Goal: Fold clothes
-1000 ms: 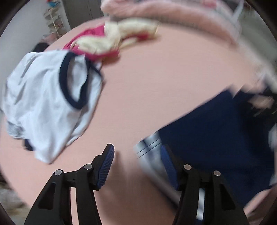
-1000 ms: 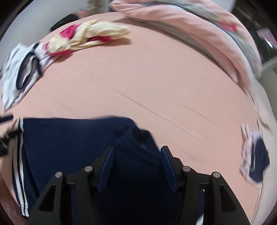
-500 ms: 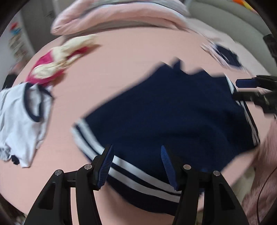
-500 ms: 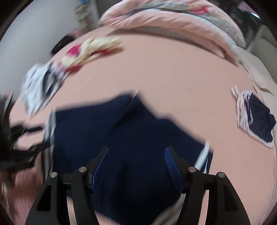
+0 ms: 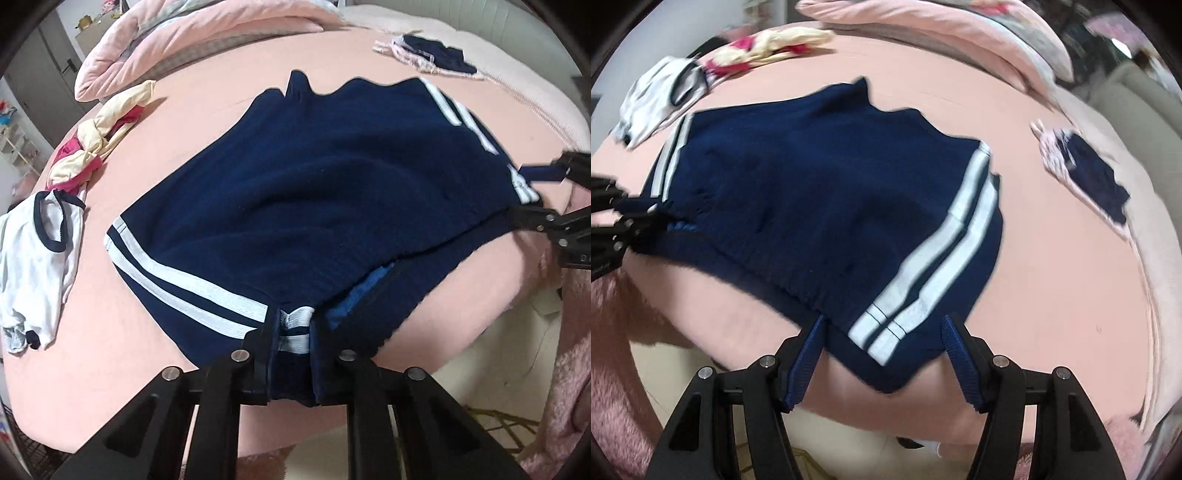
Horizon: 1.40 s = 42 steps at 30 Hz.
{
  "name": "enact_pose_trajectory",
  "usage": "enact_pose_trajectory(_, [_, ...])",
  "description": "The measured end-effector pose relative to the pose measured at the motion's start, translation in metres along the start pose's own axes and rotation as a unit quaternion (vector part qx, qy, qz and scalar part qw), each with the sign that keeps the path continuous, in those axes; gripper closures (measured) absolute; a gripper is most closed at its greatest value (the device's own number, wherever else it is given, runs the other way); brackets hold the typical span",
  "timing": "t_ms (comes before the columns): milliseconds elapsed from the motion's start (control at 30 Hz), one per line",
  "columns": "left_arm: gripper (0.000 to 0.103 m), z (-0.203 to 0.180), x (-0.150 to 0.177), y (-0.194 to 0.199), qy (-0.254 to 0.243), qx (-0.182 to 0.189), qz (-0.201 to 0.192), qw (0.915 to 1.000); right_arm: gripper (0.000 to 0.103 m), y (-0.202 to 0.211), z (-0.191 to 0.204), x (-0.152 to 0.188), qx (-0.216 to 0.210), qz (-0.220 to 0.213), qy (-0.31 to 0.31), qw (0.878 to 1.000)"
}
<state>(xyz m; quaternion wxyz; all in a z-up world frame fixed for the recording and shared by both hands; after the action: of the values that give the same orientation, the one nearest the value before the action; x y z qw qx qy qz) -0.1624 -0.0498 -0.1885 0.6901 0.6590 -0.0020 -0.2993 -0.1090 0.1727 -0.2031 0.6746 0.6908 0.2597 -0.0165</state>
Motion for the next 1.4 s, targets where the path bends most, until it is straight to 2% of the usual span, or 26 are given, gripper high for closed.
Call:
enact_pose_trajectory(33, [0.093, -0.001, 0.000, 0.006, 0.000, 0.001, -0.006, 1.0000, 0.061, -0.001, -0.004, -0.001, -0.006, 0.001, -0.011, 1.000])
enact_pose_trajectory(133, [0.094, -0.002, 0.008, 0.022, -0.010, -0.003, -0.021, 0.9997, 0.074, 0.009, -0.010, -0.001, -0.019, -0.015, -0.033, 0.999])
enact_pose_trajectory(233, [0.094, -0.004, 0.018, 0.024, -0.026, 0.001, -0.010, 0.9996, 0.078, 0.024, -0.013, -0.001, -0.039, -0.032, -0.044, 0.998])
enact_pose_trajectory(300, [0.093, -0.007, 0.027, 0.017, -0.034, 0.011, 0.008, 0.9993, 0.078, 0.021, -0.008, 0.003, -0.046, -0.021, -0.040, 0.998])
enact_pose_trajectory(367, [0.090, -0.011, 0.036, 0.000, -0.037, 0.019, 0.048, 0.9980, 0.077, -0.002, 0.002, 0.015, -0.042, 0.030, -0.020, 0.998])
enact_pose_trajectory(400, [0.089, -0.011, 0.034, -0.004, -0.036, 0.022, 0.055, 0.9976, 0.074, -0.013, 0.004, 0.021, -0.034, 0.049, -0.015, 0.998])
enact_pose_trajectory(433, [0.087, -0.010, 0.030, -0.002, -0.033, 0.029, 0.054, 0.9976, 0.070, -0.014, 0.003, 0.021, -0.033, 0.043, -0.020, 0.998])
enact_pose_trajectory(467, [0.084, -0.008, 0.025, 0.003, -0.028, 0.042, 0.048, 0.9975, 0.067, -0.011, 0.000, 0.020, -0.034, 0.040, -0.028, 0.998])
enact_pose_trajectory(500, [0.075, -0.005, 0.020, 0.011, -0.019, 0.066, 0.037, 0.9970, 0.061, -0.007, -0.003, 0.018, -0.035, 0.043, -0.035, 0.998])
enact_pose_trajectory(533, [0.069, -0.003, 0.015, 0.019, -0.011, 0.089, 0.026, 0.9956, 0.059, 0.000, -0.007, 0.014, -0.043, 0.035, -0.043, 0.998])
enact_pose_trajectory(600, [0.068, 0.005, 0.002, 0.037, 0.014, 0.128, -0.007, 0.9916, 0.057, 0.017, -0.015, 0.006, -0.066, 0.009, -0.058, 0.996])
enact_pose_trajectory(667, [0.067, 0.014, -0.010, 0.044, 0.037, 0.139, -0.032, 0.9890, 0.049, 0.033, -0.021, -0.003, -0.089, -0.020, -0.069, 0.993])
enact_pose_trajectory(700, [0.068, 0.015, -0.015, 0.040, 0.039, 0.127, -0.033, 0.9905, 0.044, 0.037, -0.025, -0.008, -0.100, -0.031, -0.074, 0.992])
enact_pose_trajectory(767, [0.068, 0.011, -0.020, 0.025, 0.028, 0.096, -0.013, 0.9950, 0.043, 0.038, -0.033, -0.019, -0.111, -0.040, -0.084, 0.989])
enact_pose_trajectory(833, [0.068, 0.006, -0.030, 0.009, 0.021, 0.085, 0.003, 0.9962, 0.043, 0.031, -0.050, -0.033, -0.091, -0.036, -0.090, 0.991])
enact_pose_trajectory(933, [0.068, 0.001, -0.061, 0.003, 0.034, 0.096, -0.031, 0.9944, 0.043, 0.021, -0.081, -0.065, -0.053, -0.049, -0.090, 0.993])
enact_pose_trajectory(1033, [0.068, -0.001, -0.098, -0.010, 0.052, 0.076, -0.054, 0.9942, 0.043, -0.007, -0.106, -0.097, -0.034, -0.056, -0.093, 0.994])
enact_pose_trajectory(1133, [0.068, -0.008, -0.132, -0.028, 0.064, 0.063, -0.055, 0.9944, 0.043, -0.042, -0.092, -0.120, -0.047, -0.053, -0.061, 0.996])
enact_pose_trajectory(1200, [0.068, -0.014, -0.145, -0.036, 0.062, 0.059, -0.053, 0.9950, 0.044, -0.067, -0.082, -0.125, -0.025, -0.044, -0.031, 0.998])
enact_pose_trajectory(1233, [0.068, -0.017, -0.151, -0.039, 0.057, 0.054, -0.052, 0.9955, 0.049, -0.079, -0.084, -0.122, -0.005, -0.035, -0.028, 0.999])
enact_pose_trajectory(1267, [0.068, -0.018, -0.158, -0.044, 0.052, 0.047, -0.050, 0.9963, 0.051, -0.092, -0.090, -0.117, 0.004, -0.021, -0.043, 0.999])
enact_pose_trajectory(1333, [0.068, -0.010, -0.171, -0.059, 0.055, 0.029, -0.052, 0.9967, 0.053, -0.095, -0.106, -0.115, -0.016, -0.016, -0.091, 0.996])
enact_pose_trajectory(1400, [0.068, 0.005, -0.178, -0.065, 0.081, 0.006, -0.051, 0.9953, 0.053, -0.090, -0.119, -0.118, 0.012, -0.009, -0.096, 0.995])
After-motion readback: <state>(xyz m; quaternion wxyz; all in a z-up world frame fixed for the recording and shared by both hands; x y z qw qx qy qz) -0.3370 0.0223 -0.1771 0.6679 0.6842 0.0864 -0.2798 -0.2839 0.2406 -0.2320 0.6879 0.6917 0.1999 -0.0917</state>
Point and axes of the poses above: each gripper's, at about its wrist camera, not at the fingertips, and y roughly against the way its jaws point, z to its left, x to its underside, the point moved 6 cm from there along -y, roughly the way its jaws point, and after that the axes turned 2 degrees about z, right-handed, at the moved point
